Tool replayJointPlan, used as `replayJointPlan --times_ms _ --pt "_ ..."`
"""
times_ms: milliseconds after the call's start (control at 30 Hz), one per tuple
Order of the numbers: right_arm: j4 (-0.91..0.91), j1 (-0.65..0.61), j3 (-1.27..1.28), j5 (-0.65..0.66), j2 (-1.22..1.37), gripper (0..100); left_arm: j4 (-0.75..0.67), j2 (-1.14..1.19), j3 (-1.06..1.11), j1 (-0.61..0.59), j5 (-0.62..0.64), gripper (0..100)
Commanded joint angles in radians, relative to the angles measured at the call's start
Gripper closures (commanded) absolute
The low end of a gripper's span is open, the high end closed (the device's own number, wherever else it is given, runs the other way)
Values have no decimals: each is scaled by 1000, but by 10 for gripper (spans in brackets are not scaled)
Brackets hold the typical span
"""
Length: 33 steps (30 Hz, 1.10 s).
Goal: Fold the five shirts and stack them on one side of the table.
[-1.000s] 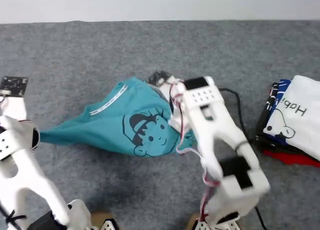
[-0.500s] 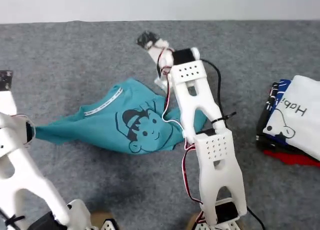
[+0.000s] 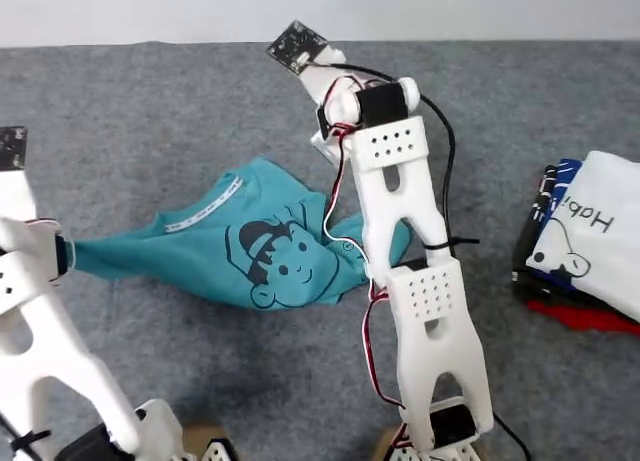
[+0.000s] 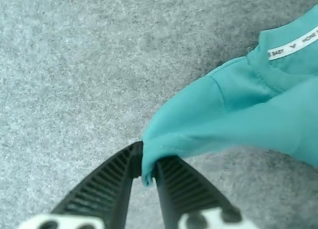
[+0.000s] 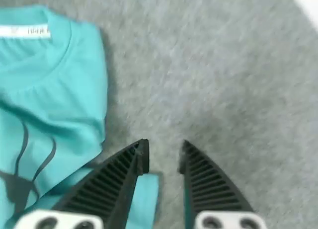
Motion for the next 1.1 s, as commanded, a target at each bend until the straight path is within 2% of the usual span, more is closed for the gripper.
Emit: replayJointPlan --times_ms 0,233,567,667,867,1067 --pt "44 -28 209 2 -217 918 2 -32 -35 25 23 994" --pt "41 -111 706 -54 -532 922 0 -34 -35 35 37 994" --pt "39 -263 1145 -173 -705 950 -57 -40 68 34 40 994" --pt "36 -280 1226 -173 -700 991 -55 -40 74 29 40 994" --pt "28 -283 1269 -173 -638 988 -57 -35 74 32 40 994" --pt "-130 -268 1247 -169 -456 988 -57 -34 74 34 40 994"
